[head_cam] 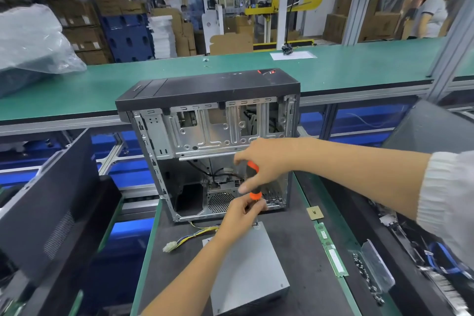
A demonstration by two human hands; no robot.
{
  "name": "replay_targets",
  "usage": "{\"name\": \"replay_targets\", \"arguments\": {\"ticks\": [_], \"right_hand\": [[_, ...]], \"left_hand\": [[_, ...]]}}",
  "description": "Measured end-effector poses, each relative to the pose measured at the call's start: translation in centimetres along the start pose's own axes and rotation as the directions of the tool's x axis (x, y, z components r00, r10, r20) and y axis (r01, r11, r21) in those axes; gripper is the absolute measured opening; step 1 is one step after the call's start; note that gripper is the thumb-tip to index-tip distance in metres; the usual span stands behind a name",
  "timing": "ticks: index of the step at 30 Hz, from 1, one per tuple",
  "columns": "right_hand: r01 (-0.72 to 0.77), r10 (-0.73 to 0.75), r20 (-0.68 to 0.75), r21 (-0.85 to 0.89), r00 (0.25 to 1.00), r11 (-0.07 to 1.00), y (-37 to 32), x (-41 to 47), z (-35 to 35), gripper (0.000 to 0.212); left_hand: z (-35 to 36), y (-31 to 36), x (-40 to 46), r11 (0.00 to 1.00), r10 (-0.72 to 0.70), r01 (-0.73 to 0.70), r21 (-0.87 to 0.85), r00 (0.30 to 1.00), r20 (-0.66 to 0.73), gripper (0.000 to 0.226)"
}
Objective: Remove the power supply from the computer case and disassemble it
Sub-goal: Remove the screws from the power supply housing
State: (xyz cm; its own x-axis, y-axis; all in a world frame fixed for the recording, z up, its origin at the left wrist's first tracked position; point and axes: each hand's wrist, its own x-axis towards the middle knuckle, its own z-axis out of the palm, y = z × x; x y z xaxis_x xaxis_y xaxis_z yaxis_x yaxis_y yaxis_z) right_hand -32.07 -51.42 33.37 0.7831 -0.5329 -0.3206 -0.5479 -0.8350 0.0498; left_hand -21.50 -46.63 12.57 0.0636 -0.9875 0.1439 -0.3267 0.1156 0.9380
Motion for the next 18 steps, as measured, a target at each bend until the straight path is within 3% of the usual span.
{"name": "replay_targets", "arguments": {"ticks": [3, 5, 6, 8, 11, 14, 16, 18], "right_hand": [[-0.126, 0.108, -0.107, -0.177, 0.988, 0.976, -0.7, 0.4, 0.5, 0.051], [-0.048, 0.051, 0.021, -0.129, 0.998, 0.990, -0.5, 0.4, 0.1, 0.023], [-0.004, 0.011, 0.113, -0.066, 0.994, 0.998, -0.2, 0.3, -0.3, 0.024], [0.011, -0.015, 0.206, 0.018, 0.978, 1.000, 0.3, -0.1, -1.1, 0.048], [-0.099, 0.105, 0.077, -0.077, 0.992, 0.992, -0.2, -0.3, -0.6, 0.062], [-0.134, 0.130, -0.034, -0.174, 0.991, 0.976, -0.4, 0.0, 0.5, 0.049], [-0.065, 0.073, 0.057, -0.125, 0.996, 0.990, -0.1, 0.0, 0.6, 0.016], [-0.016, 0.016, 0.167, 0.000, 0.986, 1.000, 0.4, -0.3, 0.0, 0.040]], "left_hand": [[-0.2, 0.4, 0.2, 1.000, -0.011, 0.011, -0.011, 1.000, 0.016, 0.024], [-0.4, 0.8, 0.3, 1.000, -0.011, 0.012, -0.014, 1.000, 0.022, 0.026], [-0.5, 0.9, 0.3, 1.000, -0.008, 0.008, -0.016, 1.000, 0.023, 0.026], [-0.6, 1.1, 0.3, 1.000, -0.002, 0.002, -0.022, 1.000, 0.022, 0.028], [-0.5, 1.3, 0.2, 0.999, -0.009, 0.010, -0.041, 1.000, 0.023, 0.032], [-0.5, 1.6, 0.1, 0.997, -0.026, 0.028, -0.067, 0.999, 0.029, 0.031], [-0.6, 1.7, 0.2, 0.994, -0.039, 0.043, -0.102, 0.999, 0.036, 0.037], [-0.7, 1.8, 0.3, 0.989, -0.032, 0.038, -0.140, 0.998, 0.049, 0.039]]}}
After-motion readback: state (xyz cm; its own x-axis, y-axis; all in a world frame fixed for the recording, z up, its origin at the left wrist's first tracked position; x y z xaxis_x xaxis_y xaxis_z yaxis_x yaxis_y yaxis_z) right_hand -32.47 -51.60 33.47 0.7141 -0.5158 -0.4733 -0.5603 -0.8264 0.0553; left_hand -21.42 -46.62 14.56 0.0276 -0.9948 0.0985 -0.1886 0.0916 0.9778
